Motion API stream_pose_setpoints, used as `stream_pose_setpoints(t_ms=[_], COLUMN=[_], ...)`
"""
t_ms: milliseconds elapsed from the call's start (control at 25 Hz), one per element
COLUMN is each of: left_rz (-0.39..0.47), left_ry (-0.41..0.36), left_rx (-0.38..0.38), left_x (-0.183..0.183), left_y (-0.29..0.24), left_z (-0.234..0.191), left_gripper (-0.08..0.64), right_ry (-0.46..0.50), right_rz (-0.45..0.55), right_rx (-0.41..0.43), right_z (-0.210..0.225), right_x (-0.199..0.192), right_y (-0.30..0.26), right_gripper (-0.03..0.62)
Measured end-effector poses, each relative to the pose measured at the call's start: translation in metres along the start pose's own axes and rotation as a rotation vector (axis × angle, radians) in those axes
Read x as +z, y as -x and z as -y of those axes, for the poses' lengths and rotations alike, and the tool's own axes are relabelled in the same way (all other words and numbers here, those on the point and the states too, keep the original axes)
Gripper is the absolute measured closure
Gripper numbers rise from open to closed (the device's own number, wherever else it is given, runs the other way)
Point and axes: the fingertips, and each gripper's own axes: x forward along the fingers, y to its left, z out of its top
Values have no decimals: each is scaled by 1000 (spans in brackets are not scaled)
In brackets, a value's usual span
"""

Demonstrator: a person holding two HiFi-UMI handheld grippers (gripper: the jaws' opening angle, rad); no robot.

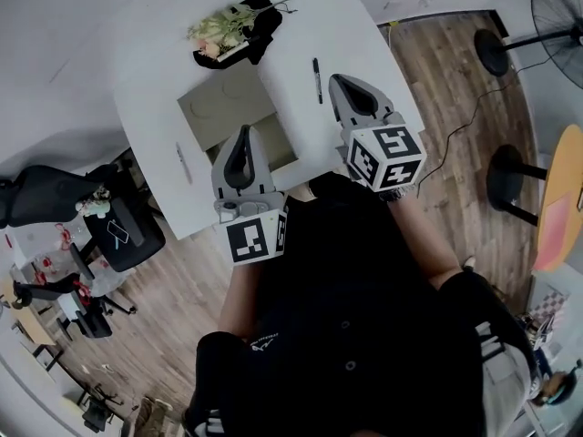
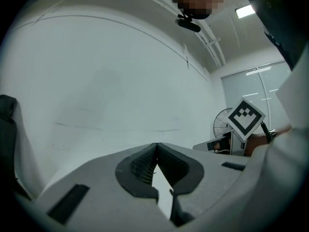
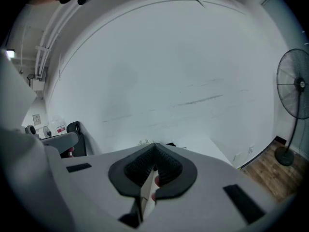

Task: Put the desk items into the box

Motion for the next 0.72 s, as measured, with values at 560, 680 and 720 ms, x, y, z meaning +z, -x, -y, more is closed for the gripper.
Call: stream_pose_setpoints(t_ms=[560,680,720], left_rz=[-74,-91,-98], left_ry=[35,44,44], left_rx=[85,78,74], left_x=[-37,-46,-49], left_y=[-51,-57,-58], left_z=[22,27,28], left_gripper=[552,552,552], right_ry=[-115,-114,-110], right_rz=[-244,-276,-290], right_rx=[-54,-74,-80], right_z=[78,85,86], right_x=[-90,-110,-118], right_y=[-101,-116,-120], right_gripper=[594,594,594])
